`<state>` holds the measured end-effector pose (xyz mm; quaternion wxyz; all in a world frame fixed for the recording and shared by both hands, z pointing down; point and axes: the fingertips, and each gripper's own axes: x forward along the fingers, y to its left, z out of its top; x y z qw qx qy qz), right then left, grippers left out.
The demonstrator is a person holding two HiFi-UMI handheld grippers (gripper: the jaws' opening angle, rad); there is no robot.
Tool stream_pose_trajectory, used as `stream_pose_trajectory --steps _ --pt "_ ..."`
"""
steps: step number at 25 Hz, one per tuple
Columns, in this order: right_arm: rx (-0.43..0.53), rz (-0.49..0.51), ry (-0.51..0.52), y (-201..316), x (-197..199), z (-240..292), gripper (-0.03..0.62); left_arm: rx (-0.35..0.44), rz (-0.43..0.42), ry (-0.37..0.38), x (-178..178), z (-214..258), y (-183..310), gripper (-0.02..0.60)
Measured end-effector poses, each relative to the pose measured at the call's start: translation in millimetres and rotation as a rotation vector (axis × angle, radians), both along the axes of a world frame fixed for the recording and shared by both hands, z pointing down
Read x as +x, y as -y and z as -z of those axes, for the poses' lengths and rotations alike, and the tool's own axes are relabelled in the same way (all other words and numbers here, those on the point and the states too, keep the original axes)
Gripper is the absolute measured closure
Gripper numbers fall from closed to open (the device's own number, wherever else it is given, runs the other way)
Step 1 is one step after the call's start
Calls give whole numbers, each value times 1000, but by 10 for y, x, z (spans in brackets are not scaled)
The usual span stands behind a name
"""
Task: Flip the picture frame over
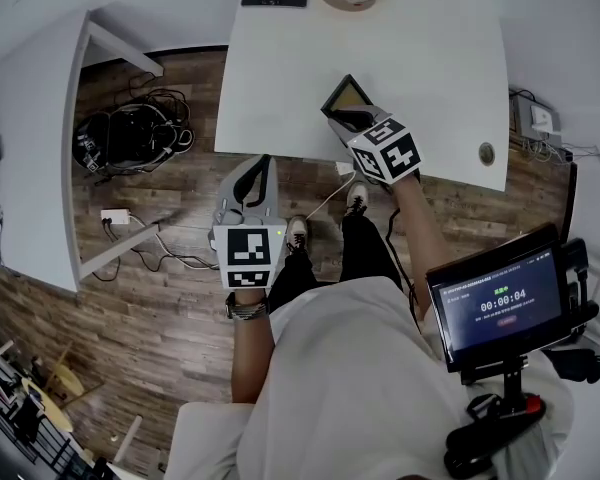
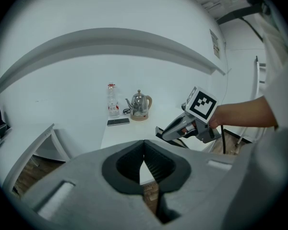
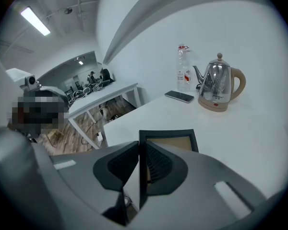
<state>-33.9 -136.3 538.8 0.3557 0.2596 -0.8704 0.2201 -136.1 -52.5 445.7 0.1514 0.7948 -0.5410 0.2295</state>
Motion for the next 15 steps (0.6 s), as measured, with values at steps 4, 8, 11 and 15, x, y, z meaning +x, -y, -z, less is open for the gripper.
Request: stream_pose_trajectory --steps 4,8,11,15 --pt "-57 -38 123 -21 -56 110 546 0 -5 -2 18 -7 9 577" --pt "-115 -89 241 12 -89 200 548 -1 -11 -2 12 -6 32 578" --pt "-159 -141 343 61 85 261 548 1 -19 5 180 4 42 578" --pt "-225 -218 487 140 411 326 549 6 -33 17 456 30 71 578"
